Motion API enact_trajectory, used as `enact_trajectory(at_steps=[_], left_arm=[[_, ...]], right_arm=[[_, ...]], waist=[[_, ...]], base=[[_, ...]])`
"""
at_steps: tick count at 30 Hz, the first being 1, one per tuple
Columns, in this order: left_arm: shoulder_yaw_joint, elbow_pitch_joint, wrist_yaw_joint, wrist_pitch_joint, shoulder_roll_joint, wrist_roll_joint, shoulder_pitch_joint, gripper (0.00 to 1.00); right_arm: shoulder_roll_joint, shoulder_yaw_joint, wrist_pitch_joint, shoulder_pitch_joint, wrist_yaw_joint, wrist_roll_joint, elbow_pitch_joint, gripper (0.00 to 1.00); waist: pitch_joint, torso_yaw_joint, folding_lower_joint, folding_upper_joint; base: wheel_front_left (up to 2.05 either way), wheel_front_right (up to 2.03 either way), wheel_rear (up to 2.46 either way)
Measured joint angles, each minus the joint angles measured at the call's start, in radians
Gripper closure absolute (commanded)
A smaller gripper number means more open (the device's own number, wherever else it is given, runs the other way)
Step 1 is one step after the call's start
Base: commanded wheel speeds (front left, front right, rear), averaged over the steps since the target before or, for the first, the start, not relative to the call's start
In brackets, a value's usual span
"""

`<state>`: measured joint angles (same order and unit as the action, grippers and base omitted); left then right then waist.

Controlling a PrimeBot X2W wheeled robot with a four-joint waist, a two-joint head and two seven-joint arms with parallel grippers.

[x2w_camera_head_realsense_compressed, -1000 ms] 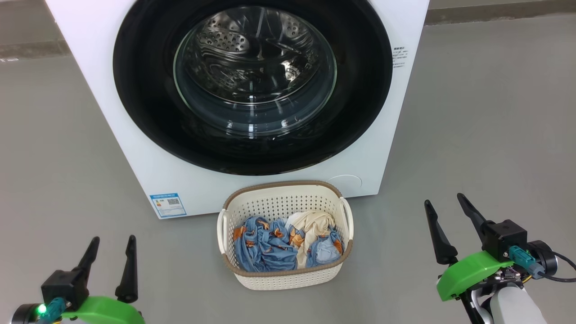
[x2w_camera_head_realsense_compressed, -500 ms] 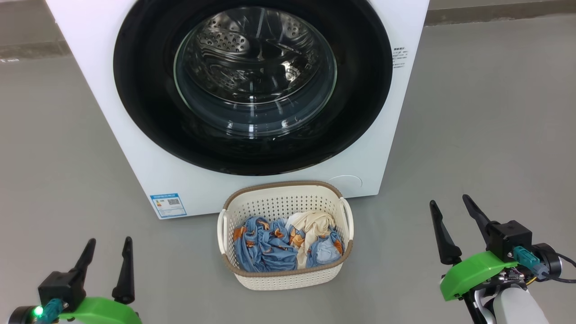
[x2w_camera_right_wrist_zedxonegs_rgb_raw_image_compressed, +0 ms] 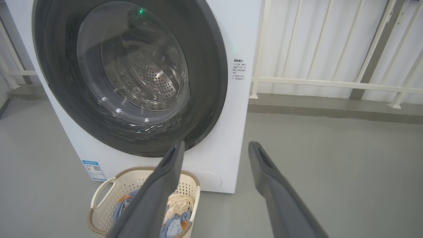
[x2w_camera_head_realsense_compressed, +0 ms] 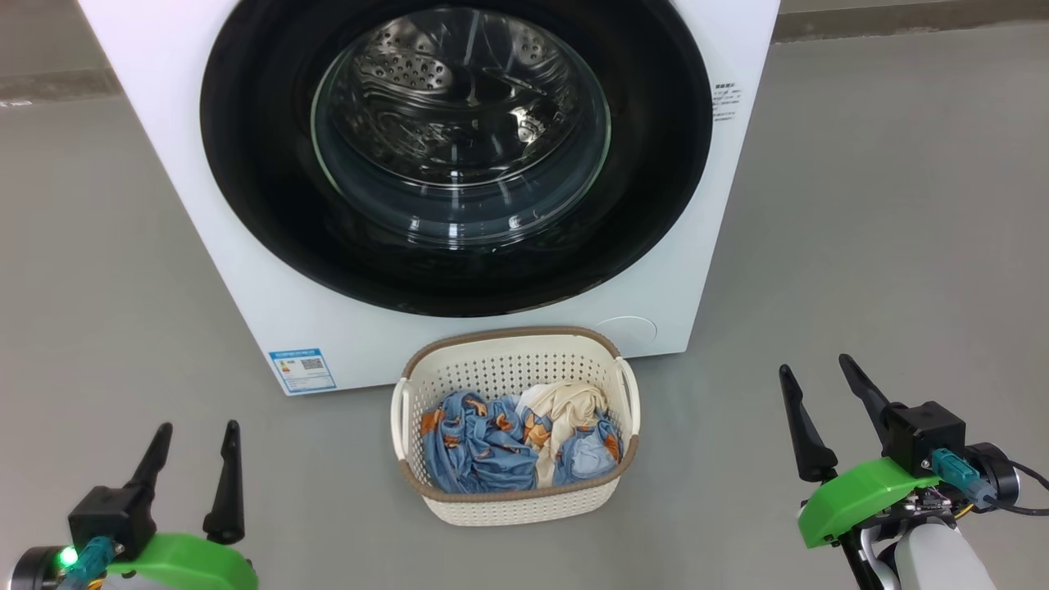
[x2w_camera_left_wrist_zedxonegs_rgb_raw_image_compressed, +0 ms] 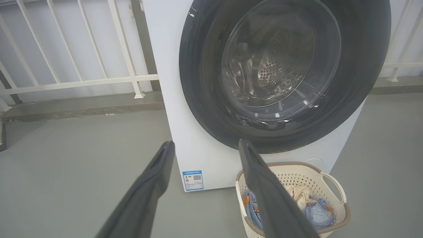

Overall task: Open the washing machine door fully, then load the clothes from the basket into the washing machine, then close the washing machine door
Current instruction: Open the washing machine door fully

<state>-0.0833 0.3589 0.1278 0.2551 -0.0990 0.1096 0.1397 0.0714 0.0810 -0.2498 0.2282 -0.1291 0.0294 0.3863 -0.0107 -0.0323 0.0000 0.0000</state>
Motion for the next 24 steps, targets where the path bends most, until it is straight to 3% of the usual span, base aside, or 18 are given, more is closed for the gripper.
enact_trajectory(at_steps=[16, 24], left_arm=[[-0.002, -0.014, 0.0, 0.0, 0.005, 0.0, 0.0, 0.0], [-0.002, -0.03, 0.0, 0.0, 0.016, 0.0, 0.0, 0.0]], right_arm=[[-0.002, 0.004, 0.0, 0.0, 0.0, 0.0, -0.004, 0.0], [0.002, 0.002, 0.0, 0.0, 0.0, 0.0, -0.007, 0.0]], waist=[[0.01, 0.007, 0.0, 0.0], [0.015, 0.011, 0.0, 0.0]], base=[[1.05, 1.05, -2.09], [0.61, 0.61, -1.22]])
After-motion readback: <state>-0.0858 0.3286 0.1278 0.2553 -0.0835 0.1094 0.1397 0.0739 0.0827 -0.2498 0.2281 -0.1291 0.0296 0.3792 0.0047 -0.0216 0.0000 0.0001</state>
